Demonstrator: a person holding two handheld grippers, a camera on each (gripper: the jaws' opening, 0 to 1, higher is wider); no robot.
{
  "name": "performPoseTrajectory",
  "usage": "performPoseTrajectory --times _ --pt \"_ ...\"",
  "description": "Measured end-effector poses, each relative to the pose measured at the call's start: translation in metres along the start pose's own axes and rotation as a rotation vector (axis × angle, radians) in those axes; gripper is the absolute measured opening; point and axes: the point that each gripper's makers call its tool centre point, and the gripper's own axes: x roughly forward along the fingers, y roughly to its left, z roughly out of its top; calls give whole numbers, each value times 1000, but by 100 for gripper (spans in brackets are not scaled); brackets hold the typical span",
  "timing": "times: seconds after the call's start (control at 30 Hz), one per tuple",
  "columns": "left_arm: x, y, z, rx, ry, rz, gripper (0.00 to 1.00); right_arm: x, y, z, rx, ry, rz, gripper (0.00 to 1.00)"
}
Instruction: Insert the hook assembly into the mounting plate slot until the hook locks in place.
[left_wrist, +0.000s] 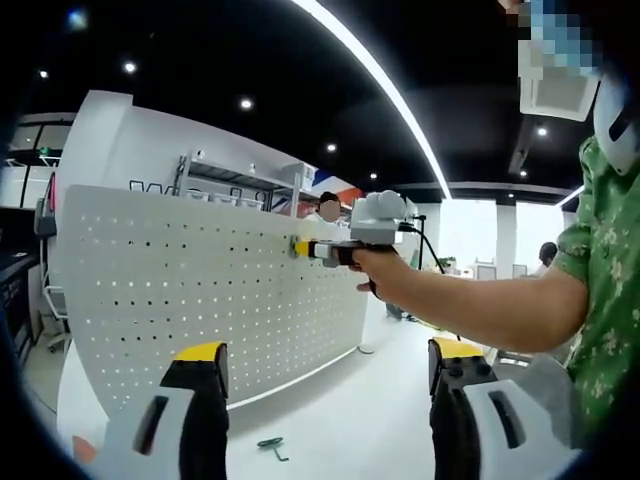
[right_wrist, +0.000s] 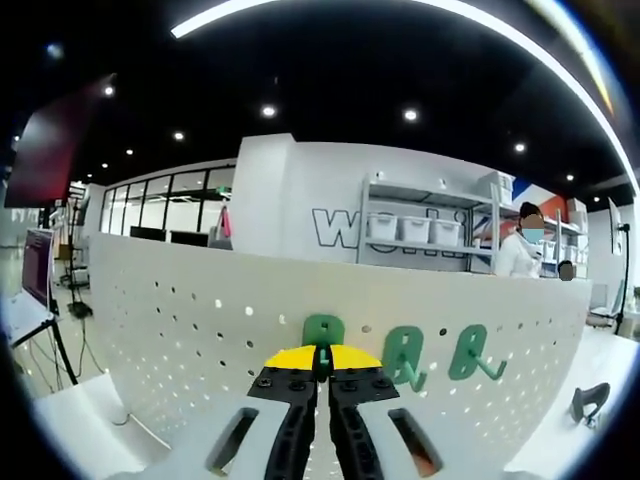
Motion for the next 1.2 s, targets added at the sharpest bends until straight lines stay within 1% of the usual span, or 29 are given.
performPoseTrajectory --times 0.17,0.27,0.4,0.6,1.2 --pt "1 0 0 0 0 -1 84 1 0 0 -23 -1 2 2" --pt "1 -1 0 0 0 -3 84 0 0 0 -17 -4 6 2" --pt "1 -1 -1 0 1 -3 84 0 -1 -1 -21 -8 3 6" --pt "1 0 -1 2 3 -1 84 -1 -2 -1 -24 -12 3 8" --pt "3 -2 -3 1 6 -6 84 -8 0 -7 -23 -15 16 19"
